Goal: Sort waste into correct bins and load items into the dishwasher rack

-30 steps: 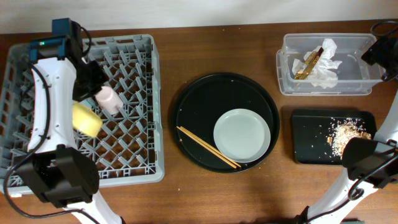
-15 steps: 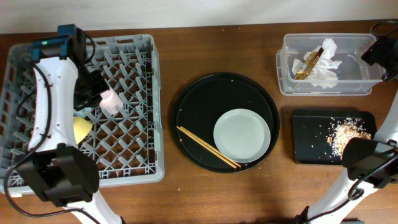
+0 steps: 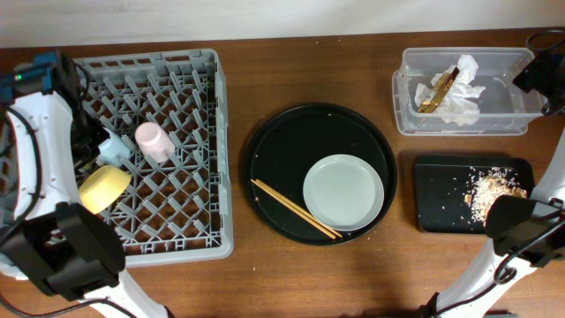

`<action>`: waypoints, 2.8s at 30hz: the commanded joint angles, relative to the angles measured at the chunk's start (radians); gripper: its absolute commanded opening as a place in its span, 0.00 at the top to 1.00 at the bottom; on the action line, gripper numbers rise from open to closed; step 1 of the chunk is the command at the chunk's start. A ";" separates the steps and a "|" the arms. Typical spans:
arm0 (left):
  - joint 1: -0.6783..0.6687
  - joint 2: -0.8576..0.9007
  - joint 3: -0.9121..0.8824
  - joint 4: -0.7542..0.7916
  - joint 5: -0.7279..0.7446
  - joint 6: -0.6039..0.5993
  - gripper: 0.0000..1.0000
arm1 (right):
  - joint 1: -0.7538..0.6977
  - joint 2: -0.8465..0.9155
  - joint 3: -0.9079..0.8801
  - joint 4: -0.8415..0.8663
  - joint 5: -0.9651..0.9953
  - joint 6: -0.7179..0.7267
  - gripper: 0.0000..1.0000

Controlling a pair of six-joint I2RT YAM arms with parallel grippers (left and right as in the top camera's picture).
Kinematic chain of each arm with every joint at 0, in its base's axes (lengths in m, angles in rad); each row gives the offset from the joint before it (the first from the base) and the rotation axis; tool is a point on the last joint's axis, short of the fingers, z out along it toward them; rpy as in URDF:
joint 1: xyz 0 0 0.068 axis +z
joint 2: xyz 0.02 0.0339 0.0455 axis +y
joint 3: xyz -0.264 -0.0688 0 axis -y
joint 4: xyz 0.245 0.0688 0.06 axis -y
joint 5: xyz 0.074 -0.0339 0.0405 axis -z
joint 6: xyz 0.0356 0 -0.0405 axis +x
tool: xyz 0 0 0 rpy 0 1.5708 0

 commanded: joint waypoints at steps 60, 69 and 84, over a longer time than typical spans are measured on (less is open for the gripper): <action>0.076 0.011 -0.194 0.034 0.223 0.093 1.00 | 0.000 0.003 0.000 -0.003 0.013 0.009 0.01; 0.033 0.010 -0.182 0.067 0.303 0.187 1.00 | 0.000 0.003 0.000 -0.003 0.013 0.009 0.01; -0.409 -0.174 0.058 0.031 0.436 0.190 0.58 | 0.000 0.003 0.000 -0.003 0.013 0.009 0.01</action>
